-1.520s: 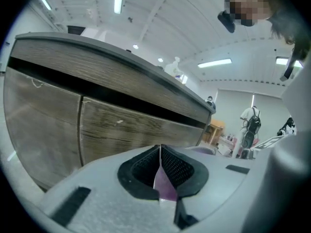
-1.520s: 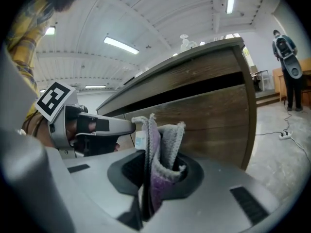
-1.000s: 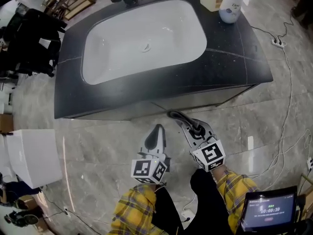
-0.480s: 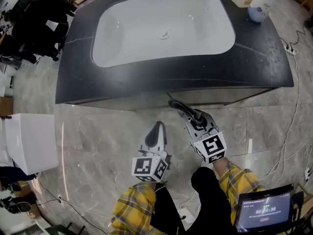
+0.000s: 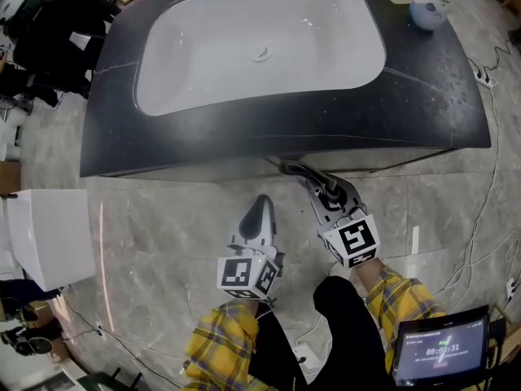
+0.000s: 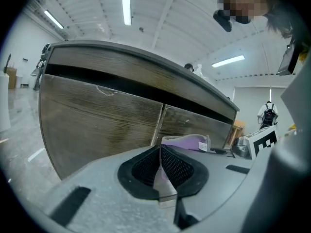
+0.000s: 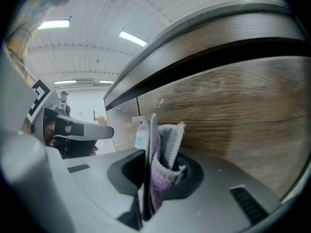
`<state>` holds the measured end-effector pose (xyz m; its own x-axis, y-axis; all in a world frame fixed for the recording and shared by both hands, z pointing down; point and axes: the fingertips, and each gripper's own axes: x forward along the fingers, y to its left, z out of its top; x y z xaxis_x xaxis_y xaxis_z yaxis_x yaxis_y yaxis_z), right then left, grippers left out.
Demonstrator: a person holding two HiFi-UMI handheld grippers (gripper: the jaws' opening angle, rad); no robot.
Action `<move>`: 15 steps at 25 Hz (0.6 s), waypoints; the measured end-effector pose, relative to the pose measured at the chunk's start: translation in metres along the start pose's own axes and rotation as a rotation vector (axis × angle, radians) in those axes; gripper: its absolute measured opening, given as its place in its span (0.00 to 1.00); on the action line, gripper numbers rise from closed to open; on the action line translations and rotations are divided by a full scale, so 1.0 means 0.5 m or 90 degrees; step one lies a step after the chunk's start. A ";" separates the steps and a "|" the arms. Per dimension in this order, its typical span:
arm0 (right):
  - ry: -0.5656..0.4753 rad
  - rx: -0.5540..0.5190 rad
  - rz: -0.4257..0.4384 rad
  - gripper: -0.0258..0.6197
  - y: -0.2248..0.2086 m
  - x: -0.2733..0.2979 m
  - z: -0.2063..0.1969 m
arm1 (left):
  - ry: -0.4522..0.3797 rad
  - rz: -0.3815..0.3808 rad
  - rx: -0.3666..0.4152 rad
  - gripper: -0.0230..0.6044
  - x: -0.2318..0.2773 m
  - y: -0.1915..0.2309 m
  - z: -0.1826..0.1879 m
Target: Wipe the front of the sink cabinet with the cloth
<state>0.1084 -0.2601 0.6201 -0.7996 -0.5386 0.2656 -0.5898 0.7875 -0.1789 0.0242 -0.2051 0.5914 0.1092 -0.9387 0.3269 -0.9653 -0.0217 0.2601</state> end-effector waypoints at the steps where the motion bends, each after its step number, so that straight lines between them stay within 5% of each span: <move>1: 0.000 0.002 -0.003 0.11 -0.008 -0.006 0.000 | 0.002 -0.006 0.002 0.05 0.007 -0.011 -0.001; 15: -0.010 0.021 -0.061 0.11 -0.122 -0.113 -0.004 | 0.018 -0.081 0.021 0.05 0.091 -0.166 -0.014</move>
<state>0.1897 -0.2772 0.6179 -0.7408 -0.6156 0.2689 -0.6669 0.7219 -0.1846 0.1110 -0.2436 0.5912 0.2379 -0.9173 0.3192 -0.9503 -0.1520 0.2716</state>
